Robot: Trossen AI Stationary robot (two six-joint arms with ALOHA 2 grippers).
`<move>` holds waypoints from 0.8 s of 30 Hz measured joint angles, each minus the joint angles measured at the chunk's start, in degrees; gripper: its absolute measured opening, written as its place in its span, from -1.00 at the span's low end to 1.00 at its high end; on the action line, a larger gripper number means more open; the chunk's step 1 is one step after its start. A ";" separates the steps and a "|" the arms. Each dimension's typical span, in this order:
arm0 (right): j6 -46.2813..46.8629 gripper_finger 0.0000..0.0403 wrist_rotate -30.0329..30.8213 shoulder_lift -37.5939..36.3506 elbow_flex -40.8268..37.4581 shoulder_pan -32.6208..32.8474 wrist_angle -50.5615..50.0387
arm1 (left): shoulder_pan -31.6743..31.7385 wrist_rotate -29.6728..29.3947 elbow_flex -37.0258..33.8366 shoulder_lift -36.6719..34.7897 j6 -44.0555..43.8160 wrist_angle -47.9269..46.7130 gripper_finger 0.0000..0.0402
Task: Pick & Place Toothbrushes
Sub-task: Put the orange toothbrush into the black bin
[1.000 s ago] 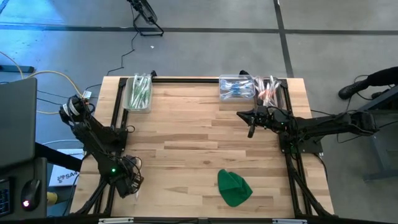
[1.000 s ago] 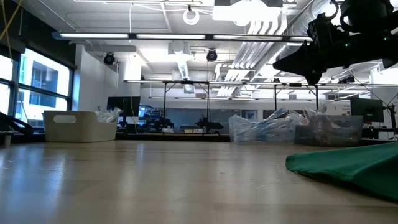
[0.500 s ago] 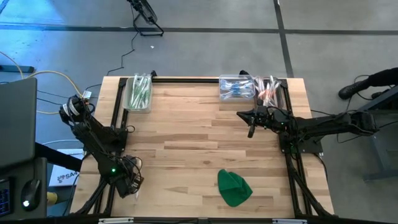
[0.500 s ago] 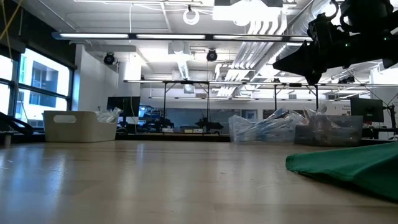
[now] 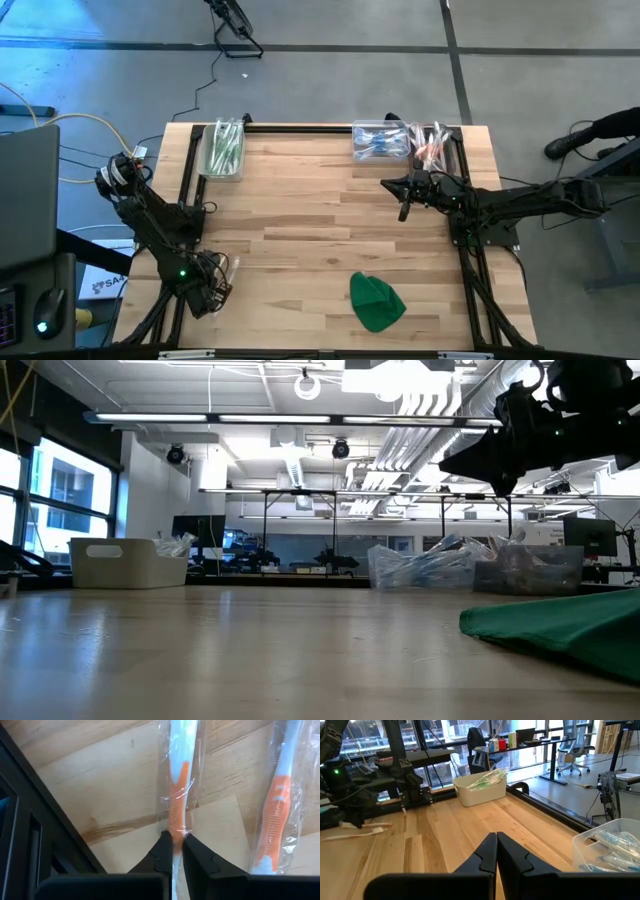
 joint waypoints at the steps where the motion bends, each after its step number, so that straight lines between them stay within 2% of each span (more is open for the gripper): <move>1: 0.00 -0.99 -0.02 0.00 0.00 0.00 -0.11 | 0.00 0.00 0.00 0.00 -0.01 0.01 -0.92; 6: 0.00 -0.99 -0.09 0.00 0.00 0.00 -0.74 | 0.00 -0.52 1.48 0.15 -0.02 -1.92 -0.93; 13: 0.00 -0.99 -0.11 0.00 0.00 0.00 -0.74 | -0.04 -4.55 7.08 -0.03 1.05 -12.38 -0.99; 24: 0.00 -0.99 -0.11 0.00 0.00 -0.02 -0.78 | 0.00 -18.88 15.99 -0.31 3.28 -21.94 -0.99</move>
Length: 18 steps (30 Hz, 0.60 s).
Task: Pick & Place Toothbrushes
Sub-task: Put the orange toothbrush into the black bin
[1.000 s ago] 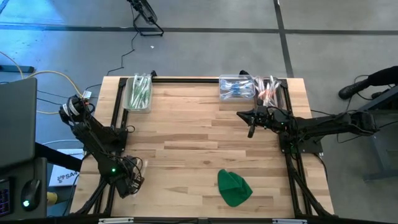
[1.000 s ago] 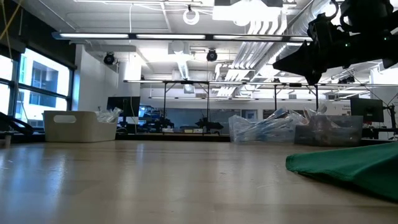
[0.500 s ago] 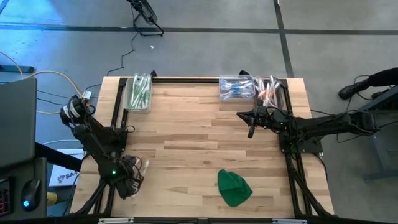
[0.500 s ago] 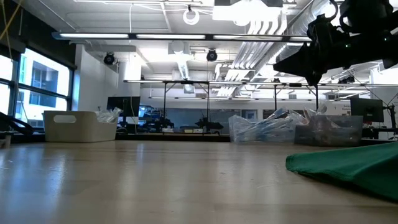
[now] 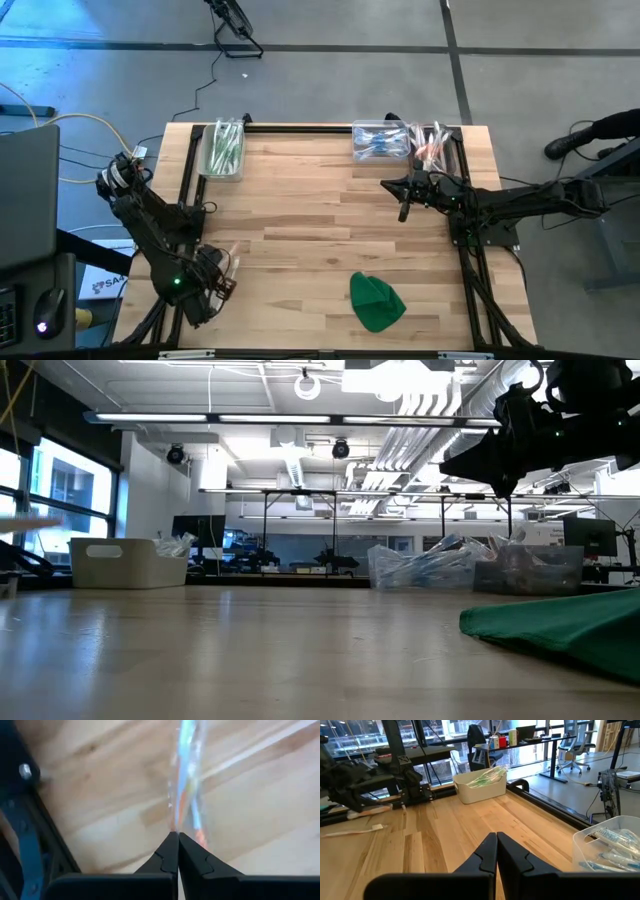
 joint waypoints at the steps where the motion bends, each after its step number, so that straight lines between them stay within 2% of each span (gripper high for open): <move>1: 0.00 -0.99 -0.02 0.00 0.00 0.02 0.00 | 0.00 -1.49 0.60 0.00 0.31 -1.03 -0.99; 10: -0.01 -0.99 0.00 -0.01 0.00 0.00 0.07 | 0.02 -16.01 5.49 -0.05 1.85 -7.94 -0.99; 18: -0.02 -0.99 0.16 0.00 0.00 0.00 0.37 | 0.99 -34.60 5.82 -0.10 5.48 -9.40 -1.00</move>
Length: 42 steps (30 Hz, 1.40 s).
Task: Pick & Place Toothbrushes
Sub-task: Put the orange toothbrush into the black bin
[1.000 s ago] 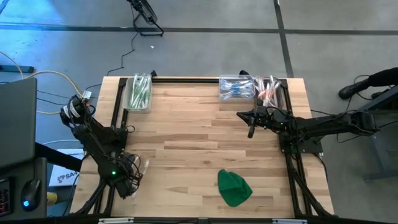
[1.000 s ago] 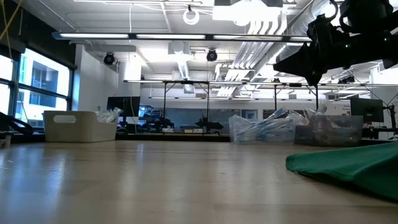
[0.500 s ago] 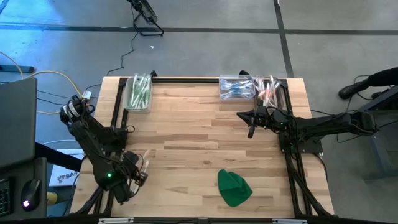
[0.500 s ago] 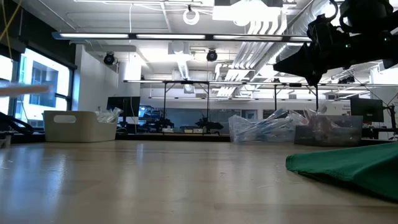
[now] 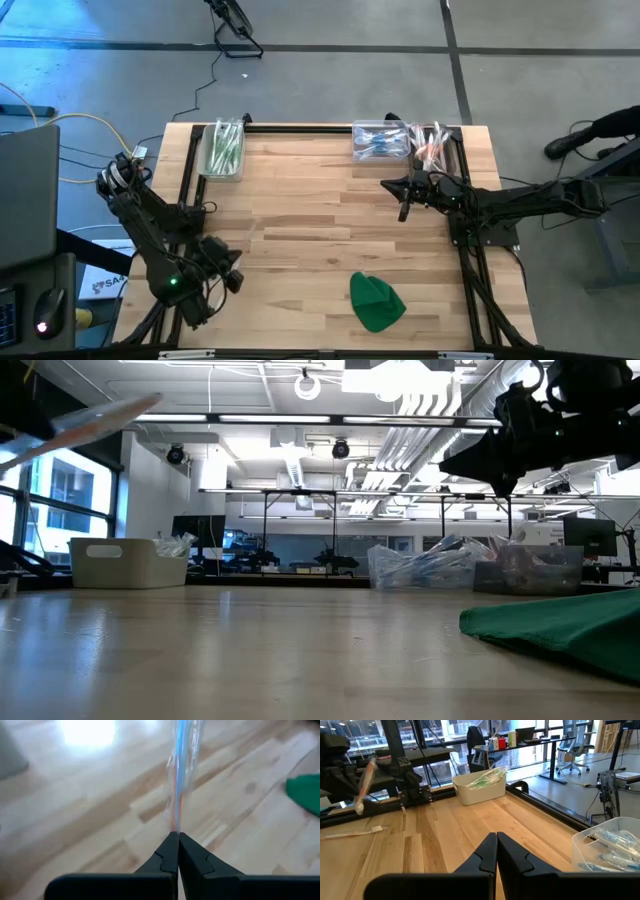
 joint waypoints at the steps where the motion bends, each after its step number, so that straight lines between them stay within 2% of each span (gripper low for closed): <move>1: 0.00 -0.99 0.00 -0.02 0.00 0.02 0.21 | 0.70 -0.91 0.00 -0.01 0.68 0.14 -1.00; 5: 0.00 -0.99 0.00 -0.02 0.00 0.02 0.23 | 4.68 -1.54 0.00 -0.14 5.08 1.28 -1.00; 8: 0.00 -0.99 0.00 -0.02 0.00 0.02 0.24 | 8.97 -1.56 0.00 -0.16 12.24 5.01 -1.00; 17: 0.02 -0.99 -0.18 -0.02 0.00 0.02 0.22 | 22.65 -2.28 0.00 -0.16 42.23 23.15 -1.00; 21: 0.11 -0.99 -2.88 -0.02 0.00 0.04 0.20 | 28.24 -1.94 0.00 -0.16 57.11 32.45 -1.00; 26: 0.07 -0.99 -8.92 -0.02 0.00 0.04 0.20 | 35.83 4.64 0.00 -0.16 77.98 48.35 -1.00; 33: 0.06 -0.99 -10.14 -0.02 0.00 0.04 0.19 | 44.22 16.27 0.02 -0.16 101.15 69.45 -1.00; 38: 0.04 -0.99 -13.60 0.00 0.00 0.04 1.23 | 47.56 23.62 0.02 -0.16 110.72 80.03 -1.00; 42: 0.04 -0.99 -13.94 0.00 0.00 0.04 3.24 | 49.11 26.61 0.02 -0.16 113.22 83.03 -1.00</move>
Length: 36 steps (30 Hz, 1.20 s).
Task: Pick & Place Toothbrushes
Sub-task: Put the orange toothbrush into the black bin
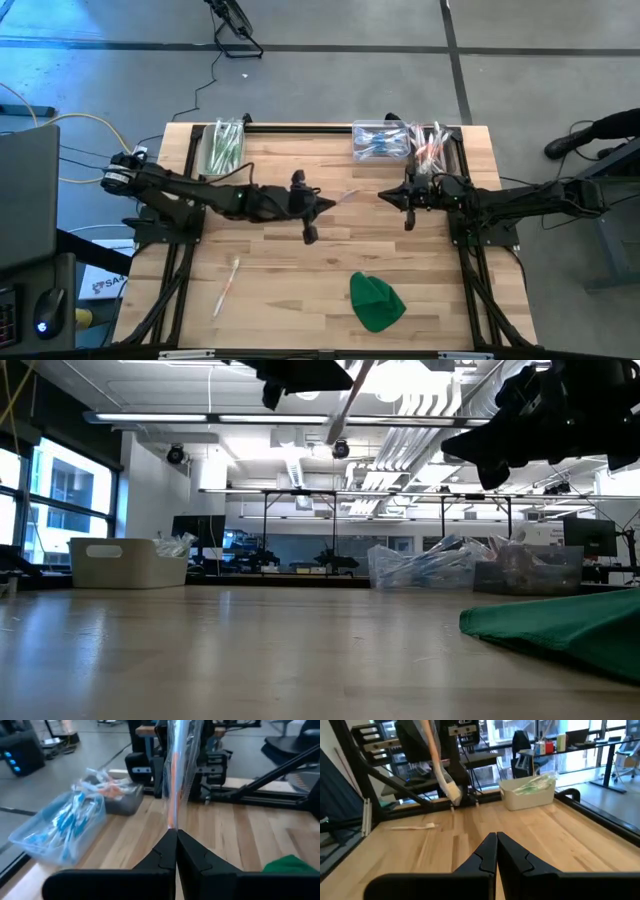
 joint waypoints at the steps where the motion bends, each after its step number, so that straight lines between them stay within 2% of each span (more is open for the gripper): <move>1: 0.00 -0.99 -0.32 -0.02 0.00 0.04 0.17 | 0.37 0.82 0.00 0.00 0.00 0.44 -1.00; 4: 0.00 -0.97 -2.21 0.32 0.00 0.43 1.47 | 1.19 2.88 0.00 0.92 0.00 2.34 -1.00; 7: 0.00 -0.87 -2.69 1.24 0.00 1.35 4.97 | 1.69 5.48 -0.04 3.44 1.37 6.48 -1.00; 12: -0.09 -0.51 -2.52 4.00 0.00 3.65 11.42 | 2.24 7.19 0.00 7.98 1.61 13.00 -1.00; 17: -1.51 -0.15 -0.88 7.51 0.00 5.80 16.85 | 2.91 7.14 0.02 9.71 -3.29 14.11 -1.00; 21: -1.52 0.04 0.67 11.85 0.52 6.13 21.84 | 2.80 7.01 -0.09 9.83 -3.53 13.74 -1.00; 25: -1.23 0.11 1.39 16.42 2.85 6.12 22.72 | 2.80 7.03 -0.07 9.79 -3.55 13.71 -1.00; 31: -1.34 0.10 -1.62 24.38 7.86 6.88 23.66 | 2.80 7.23 -0.07 9.79 -3.72 13.15 -1.00; 36: -1.50 0.10 -4.18 27.79 10.14 7.68 27.47 | 2.80 7.30 -0.07 9.79 -4.62 12.42 -1.00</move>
